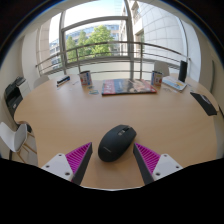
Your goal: Arrange mouse
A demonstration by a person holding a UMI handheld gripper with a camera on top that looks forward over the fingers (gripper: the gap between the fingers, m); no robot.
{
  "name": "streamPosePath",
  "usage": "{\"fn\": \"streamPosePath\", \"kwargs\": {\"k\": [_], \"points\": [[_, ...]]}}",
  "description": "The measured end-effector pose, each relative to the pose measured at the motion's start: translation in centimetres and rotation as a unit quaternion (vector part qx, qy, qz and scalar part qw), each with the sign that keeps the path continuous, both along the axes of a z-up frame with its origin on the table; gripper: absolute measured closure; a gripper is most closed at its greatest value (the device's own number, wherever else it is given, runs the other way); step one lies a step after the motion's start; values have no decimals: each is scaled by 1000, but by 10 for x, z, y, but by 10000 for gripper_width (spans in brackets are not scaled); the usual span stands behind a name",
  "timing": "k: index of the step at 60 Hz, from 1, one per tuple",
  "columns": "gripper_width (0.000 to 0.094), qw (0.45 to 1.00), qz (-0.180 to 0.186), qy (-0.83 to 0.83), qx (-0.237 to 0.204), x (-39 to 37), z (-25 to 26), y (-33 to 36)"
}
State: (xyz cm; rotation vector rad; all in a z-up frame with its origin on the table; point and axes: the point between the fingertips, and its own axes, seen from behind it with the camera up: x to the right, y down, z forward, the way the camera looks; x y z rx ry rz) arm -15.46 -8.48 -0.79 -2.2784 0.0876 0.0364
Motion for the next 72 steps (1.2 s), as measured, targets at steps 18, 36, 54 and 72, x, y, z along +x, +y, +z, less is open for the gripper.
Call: {"fn": "streamPosePath", "kwargs": {"k": [18,36,54,72], "points": [[284,999,-12,-34,-3,1,-8,52],[540,999,17,-18,-20,-7,-3,57],[553,986,66,29,149,61,207,89],[554,971,17,2,240,381,296,149]]}}
